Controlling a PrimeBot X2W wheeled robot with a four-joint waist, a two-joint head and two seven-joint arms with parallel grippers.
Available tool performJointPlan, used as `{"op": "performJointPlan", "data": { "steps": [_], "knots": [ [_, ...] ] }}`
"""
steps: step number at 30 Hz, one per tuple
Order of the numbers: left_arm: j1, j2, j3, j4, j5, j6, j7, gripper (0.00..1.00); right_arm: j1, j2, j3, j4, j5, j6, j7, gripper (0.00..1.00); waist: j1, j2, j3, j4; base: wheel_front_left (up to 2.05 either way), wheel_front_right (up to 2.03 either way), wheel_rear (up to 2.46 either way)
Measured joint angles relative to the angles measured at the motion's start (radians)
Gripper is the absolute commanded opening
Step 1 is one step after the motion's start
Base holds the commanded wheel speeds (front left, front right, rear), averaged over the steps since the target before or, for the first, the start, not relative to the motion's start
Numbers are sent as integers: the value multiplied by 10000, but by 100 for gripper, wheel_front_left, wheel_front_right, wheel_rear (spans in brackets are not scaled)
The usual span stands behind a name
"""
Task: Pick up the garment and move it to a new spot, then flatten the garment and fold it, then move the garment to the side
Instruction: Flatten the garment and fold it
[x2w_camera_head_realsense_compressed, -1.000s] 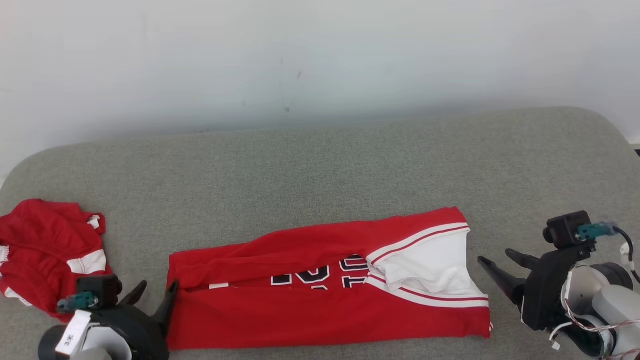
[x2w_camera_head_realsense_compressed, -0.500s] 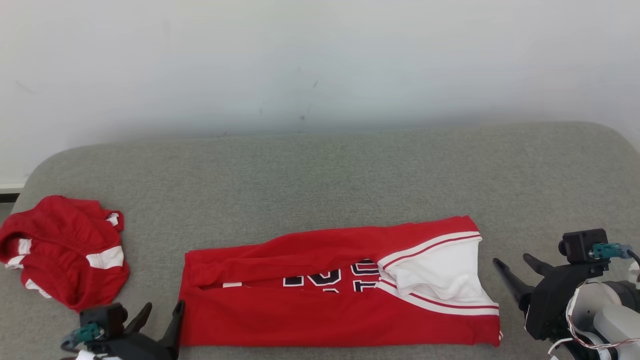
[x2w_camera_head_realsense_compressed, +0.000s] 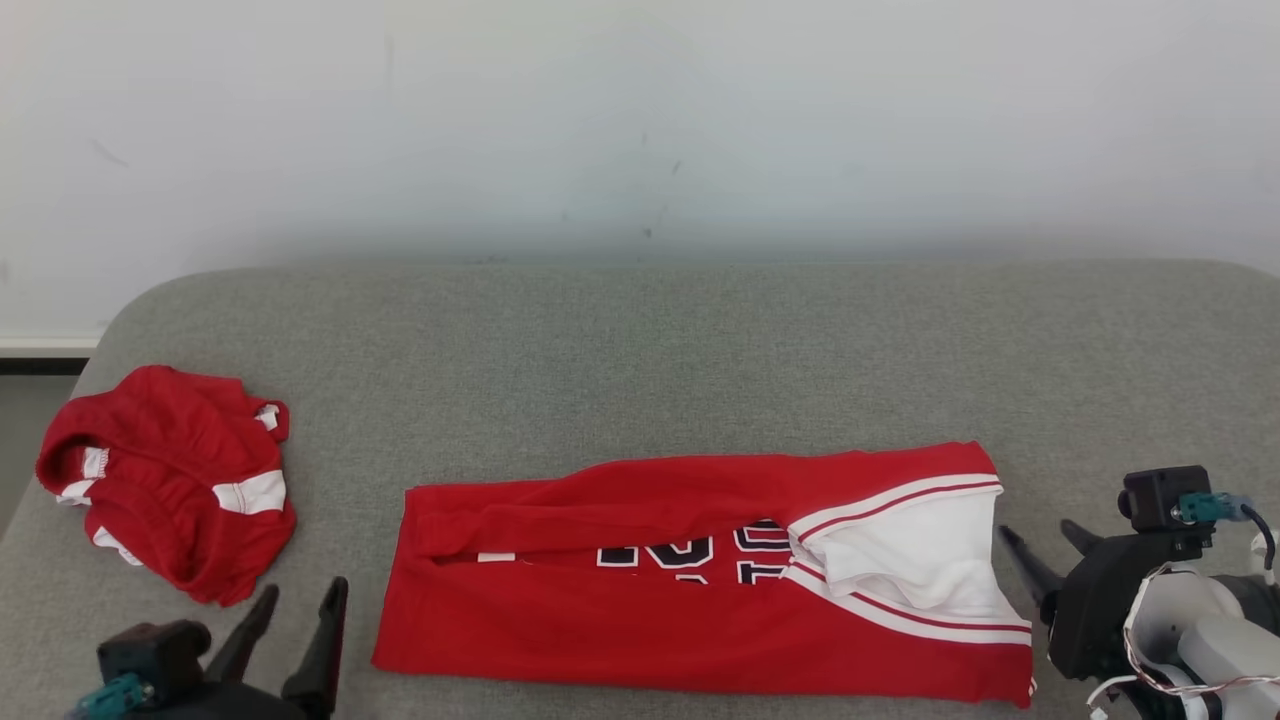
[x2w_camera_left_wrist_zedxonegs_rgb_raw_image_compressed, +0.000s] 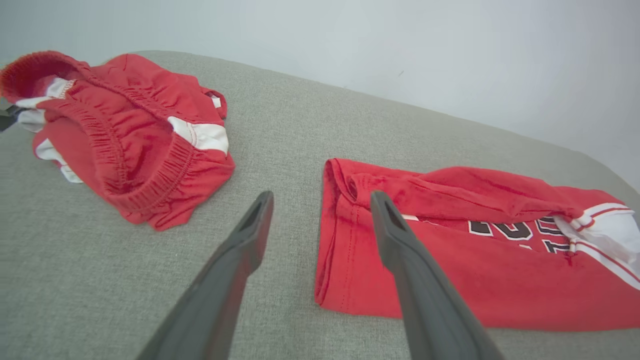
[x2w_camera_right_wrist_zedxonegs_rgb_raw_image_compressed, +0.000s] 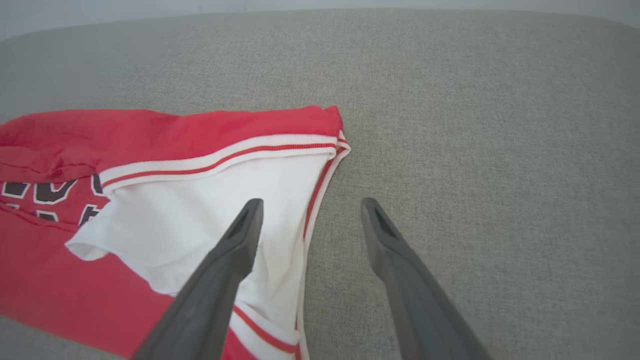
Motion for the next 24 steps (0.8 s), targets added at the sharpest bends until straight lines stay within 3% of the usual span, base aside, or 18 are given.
{"op": "performJointPlan", "data": {
  "steps": [12,24],
  "knots": [
    [831,-704,2071,-1081,1639,0,-2,100,-667,715,125,1507,48,-77,646,100,2,0,231,264,0,0,0],
    [1047,-1160,2813,-1902,2635,0,-13,100,-1386,1256,571,2800,128,-73,2031,100,2,0,556,511,0,0,0]
  ]
}}
